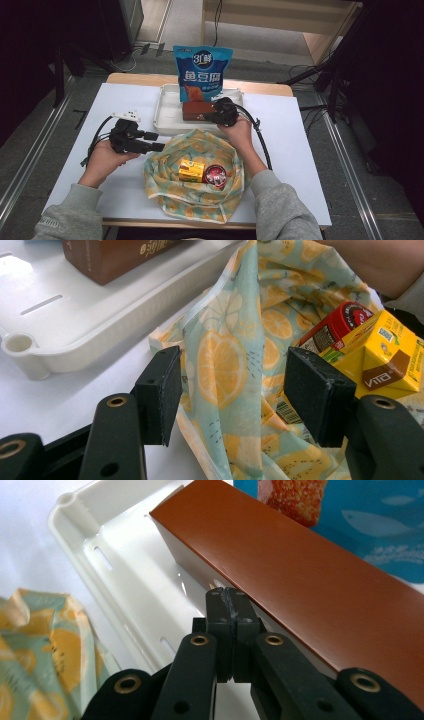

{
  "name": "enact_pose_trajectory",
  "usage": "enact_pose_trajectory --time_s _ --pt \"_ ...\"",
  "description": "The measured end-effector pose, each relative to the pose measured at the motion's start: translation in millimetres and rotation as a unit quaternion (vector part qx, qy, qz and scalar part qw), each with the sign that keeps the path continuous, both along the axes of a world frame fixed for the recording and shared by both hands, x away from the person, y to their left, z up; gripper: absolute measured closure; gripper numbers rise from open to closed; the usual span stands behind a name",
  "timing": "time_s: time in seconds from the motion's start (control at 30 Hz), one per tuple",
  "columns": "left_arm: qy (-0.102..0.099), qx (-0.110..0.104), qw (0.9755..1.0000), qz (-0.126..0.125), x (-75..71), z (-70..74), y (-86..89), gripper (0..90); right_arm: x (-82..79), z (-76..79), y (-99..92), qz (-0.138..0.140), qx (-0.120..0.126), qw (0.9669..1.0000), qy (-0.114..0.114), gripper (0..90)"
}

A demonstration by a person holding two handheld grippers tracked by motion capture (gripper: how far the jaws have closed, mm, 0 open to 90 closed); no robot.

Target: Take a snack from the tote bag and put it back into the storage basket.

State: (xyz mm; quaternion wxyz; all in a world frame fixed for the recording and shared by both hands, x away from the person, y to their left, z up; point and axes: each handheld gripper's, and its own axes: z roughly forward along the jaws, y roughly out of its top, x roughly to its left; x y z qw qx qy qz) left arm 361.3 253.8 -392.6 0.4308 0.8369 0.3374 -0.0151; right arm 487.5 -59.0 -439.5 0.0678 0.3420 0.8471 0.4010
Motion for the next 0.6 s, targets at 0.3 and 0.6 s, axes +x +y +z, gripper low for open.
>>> enact_pose_trajectory --time_s 0.3,0.6 --pt "-0.001 0.001 1.0 0.001 -0.5 -0.4 1.8 40.5 9.3 -2.0 10.4 -0.013 0.002 0.9998 0.012 90.0" --pt "-0.015 -0.006 0.9999 -0.003 -4.0 1.8 2.0 40.7 16.2 -4.6 18.9 -0.016 0.003 0.9998 0.015 90.0"
